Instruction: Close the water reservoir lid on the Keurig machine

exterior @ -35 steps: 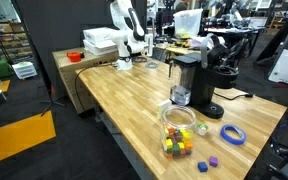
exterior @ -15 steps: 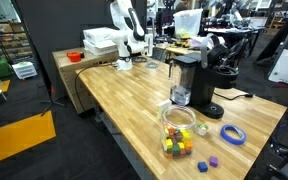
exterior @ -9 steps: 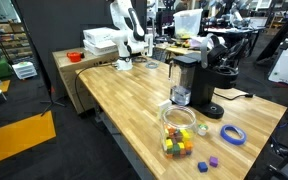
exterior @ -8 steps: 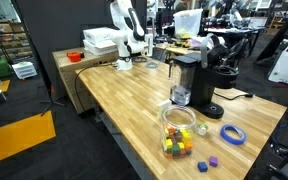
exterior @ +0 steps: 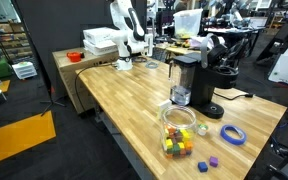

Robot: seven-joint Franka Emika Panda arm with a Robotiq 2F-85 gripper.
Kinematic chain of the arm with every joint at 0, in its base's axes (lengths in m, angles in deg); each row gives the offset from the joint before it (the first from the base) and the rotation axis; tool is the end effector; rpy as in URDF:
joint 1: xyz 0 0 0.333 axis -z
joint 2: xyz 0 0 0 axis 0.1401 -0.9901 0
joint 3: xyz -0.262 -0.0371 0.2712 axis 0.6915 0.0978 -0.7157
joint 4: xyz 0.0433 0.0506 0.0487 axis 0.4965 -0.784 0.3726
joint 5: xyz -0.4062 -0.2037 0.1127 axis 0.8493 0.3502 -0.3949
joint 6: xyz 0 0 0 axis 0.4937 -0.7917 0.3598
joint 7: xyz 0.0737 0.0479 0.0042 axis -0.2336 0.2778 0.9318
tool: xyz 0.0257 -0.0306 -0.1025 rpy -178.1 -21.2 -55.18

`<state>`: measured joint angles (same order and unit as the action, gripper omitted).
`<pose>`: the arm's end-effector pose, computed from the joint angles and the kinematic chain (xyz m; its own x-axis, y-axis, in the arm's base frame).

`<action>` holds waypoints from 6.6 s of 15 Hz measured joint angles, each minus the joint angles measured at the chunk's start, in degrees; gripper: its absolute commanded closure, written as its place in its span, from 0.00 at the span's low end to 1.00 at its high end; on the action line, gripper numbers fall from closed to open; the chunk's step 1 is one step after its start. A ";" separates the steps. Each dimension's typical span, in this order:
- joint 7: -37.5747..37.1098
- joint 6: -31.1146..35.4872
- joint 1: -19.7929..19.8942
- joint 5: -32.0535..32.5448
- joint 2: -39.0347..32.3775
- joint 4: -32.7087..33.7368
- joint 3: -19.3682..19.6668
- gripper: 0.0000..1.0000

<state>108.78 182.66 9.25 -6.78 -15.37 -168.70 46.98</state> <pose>0.4274 -0.1216 0.4821 0.9860 0.0587 0.1562 0.0852 -0.9819 -0.1693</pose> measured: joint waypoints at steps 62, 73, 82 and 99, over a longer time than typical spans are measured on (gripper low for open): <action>33.11 12.08 -6.93 24.72 -16.31 23.44 -14.22 0.00; 33.74 12.24 -6.91 24.78 -16.60 23.69 -14.19 0.00; 33.70 13.39 -6.95 25.56 -21.91 25.93 -15.54 0.00; 34.24 15.42 -6.82 31.55 -28.45 35.44 -18.27 0.68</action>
<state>143.02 198.08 2.43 24.77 -43.81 -133.25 28.71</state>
